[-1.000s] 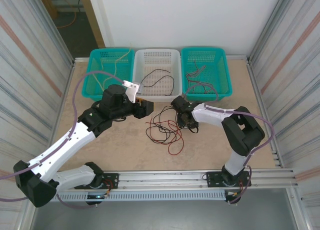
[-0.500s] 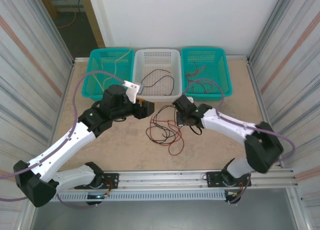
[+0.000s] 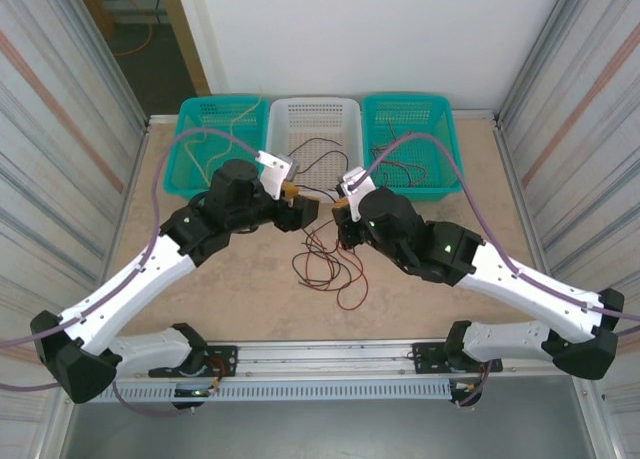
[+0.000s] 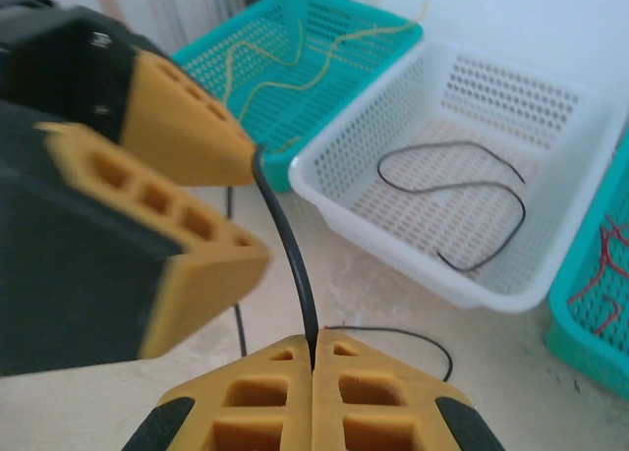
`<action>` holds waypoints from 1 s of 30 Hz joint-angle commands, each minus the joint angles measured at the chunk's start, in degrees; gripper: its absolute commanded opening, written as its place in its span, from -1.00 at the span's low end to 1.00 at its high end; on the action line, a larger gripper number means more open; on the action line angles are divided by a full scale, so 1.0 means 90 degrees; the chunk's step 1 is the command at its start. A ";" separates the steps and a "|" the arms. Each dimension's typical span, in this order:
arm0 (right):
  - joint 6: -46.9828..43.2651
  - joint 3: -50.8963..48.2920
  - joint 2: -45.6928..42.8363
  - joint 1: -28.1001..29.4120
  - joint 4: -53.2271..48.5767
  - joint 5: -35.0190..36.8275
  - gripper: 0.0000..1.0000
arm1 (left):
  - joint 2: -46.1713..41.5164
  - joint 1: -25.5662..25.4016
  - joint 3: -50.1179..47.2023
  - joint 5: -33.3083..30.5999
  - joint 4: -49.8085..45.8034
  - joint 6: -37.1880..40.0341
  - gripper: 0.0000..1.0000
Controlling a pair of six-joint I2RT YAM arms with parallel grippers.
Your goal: Untangle the cables
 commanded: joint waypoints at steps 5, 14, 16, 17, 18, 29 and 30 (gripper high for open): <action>-0.0743 0.0361 -0.0259 0.0156 0.0197 0.0500 -1.00 | -0.0156 -0.0035 0.0179 -0.0193 -0.0196 0.0277 0.17; -0.0907 0.0483 -0.0258 0.0134 0.0028 0.0650 -1.00 | -0.0973 -0.0008 0.0356 -0.1120 -0.0703 0.0671 0.53; -0.0907 0.0464 -0.0265 0.0144 0.0068 0.0591 -1.00 | -0.1049 0.0046 0.0380 -0.1095 -0.0754 0.0799 0.62; -0.0904 0.0472 -0.0260 0.0134 0.0079 0.0571 -1.00 | -0.1032 0.0079 0.0404 -0.1101 -0.0807 0.0867 0.63; -0.0916 0.0481 -0.0249 0.0140 0.0089 0.0551 -1.00 | -0.1006 0.0121 0.0433 -0.1112 -0.0879 0.0925 0.63; -0.0830 0.0551 -0.0378 0.0142 0.0109 0.0238 -1.00 | -0.0728 0.0591 0.0154 -0.0216 -0.0564 0.0777 0.61; -0.0819 0.0542 -0.0385 0.0142 0.0109 0.0213 -1.00 | -0.0678 0.0599 0.0124 -0.0152 -0.0513 0.0772 0.59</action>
